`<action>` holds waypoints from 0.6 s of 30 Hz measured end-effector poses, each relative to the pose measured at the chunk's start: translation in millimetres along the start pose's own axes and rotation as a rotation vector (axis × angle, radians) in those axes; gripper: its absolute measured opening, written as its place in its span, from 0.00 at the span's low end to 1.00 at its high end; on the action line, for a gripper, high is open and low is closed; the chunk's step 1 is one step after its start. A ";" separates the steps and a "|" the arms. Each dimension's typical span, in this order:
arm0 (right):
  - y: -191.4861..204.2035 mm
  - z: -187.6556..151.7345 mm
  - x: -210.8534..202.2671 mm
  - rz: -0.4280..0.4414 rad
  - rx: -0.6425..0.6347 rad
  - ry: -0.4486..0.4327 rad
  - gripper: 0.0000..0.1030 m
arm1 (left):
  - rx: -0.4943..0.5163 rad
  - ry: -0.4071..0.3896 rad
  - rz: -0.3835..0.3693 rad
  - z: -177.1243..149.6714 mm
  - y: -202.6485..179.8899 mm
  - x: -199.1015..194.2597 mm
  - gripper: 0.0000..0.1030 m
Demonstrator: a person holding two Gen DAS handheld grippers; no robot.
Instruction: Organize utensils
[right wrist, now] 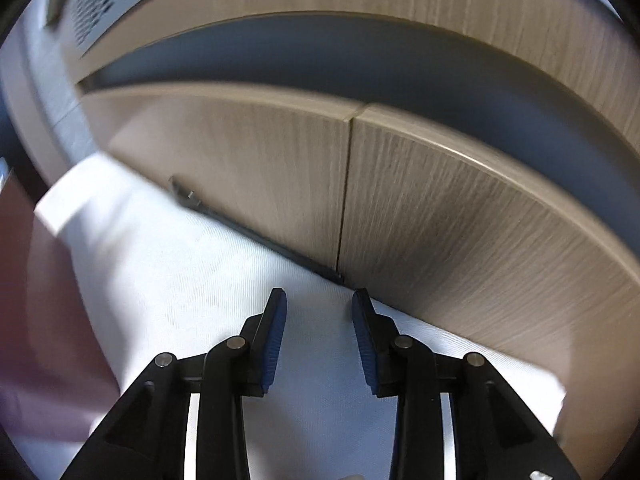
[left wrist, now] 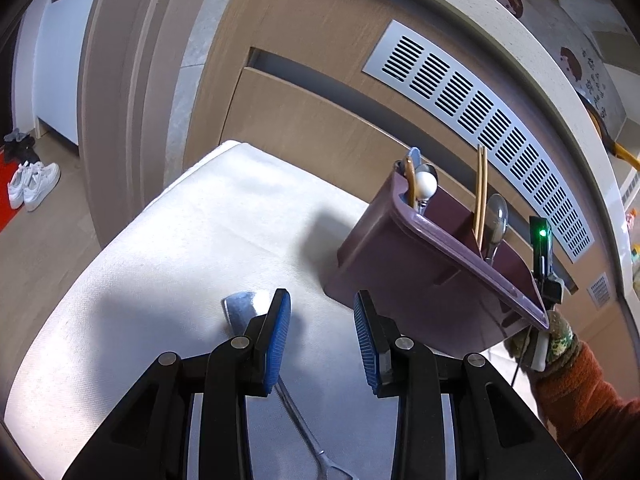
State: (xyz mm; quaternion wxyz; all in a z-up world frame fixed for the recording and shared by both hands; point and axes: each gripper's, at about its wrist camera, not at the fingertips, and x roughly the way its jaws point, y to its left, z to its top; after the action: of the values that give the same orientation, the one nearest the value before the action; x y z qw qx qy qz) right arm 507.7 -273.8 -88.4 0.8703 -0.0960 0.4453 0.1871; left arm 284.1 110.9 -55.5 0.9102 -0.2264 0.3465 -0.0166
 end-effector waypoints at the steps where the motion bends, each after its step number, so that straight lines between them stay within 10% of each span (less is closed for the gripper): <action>1: 0.0 1.9 1.1 -0.010 0.020 0.003 0.32 | -0.005 0.000 -0.001 -0.2 1.8 0.1 0.33; 10: 40.2 19.3 15.1 0.007 0.031 -0.011 0.43 | -0.050 0.021 0.000 -6.0 18.7 4.4 0.33; 13: 36.8 20.9 10.9 0.155 0.045 -0.017 0.17 | -0.054 0.031 -0.004 -8.4 19.9 9.8 0.33; 18: 63.3 21.7 7.5 0.257 -0.045 -0.016 0.19 | -0.034 0.037 -0.004 -9.6 17.0 12.8 0.33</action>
State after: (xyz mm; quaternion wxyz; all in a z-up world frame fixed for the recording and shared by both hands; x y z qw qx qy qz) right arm 501.7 -207.1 -81.8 0.8403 -0.0562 0.4429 0.3076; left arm 285.5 120.0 -77.0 0.8996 -0.2421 0.3631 -0.0167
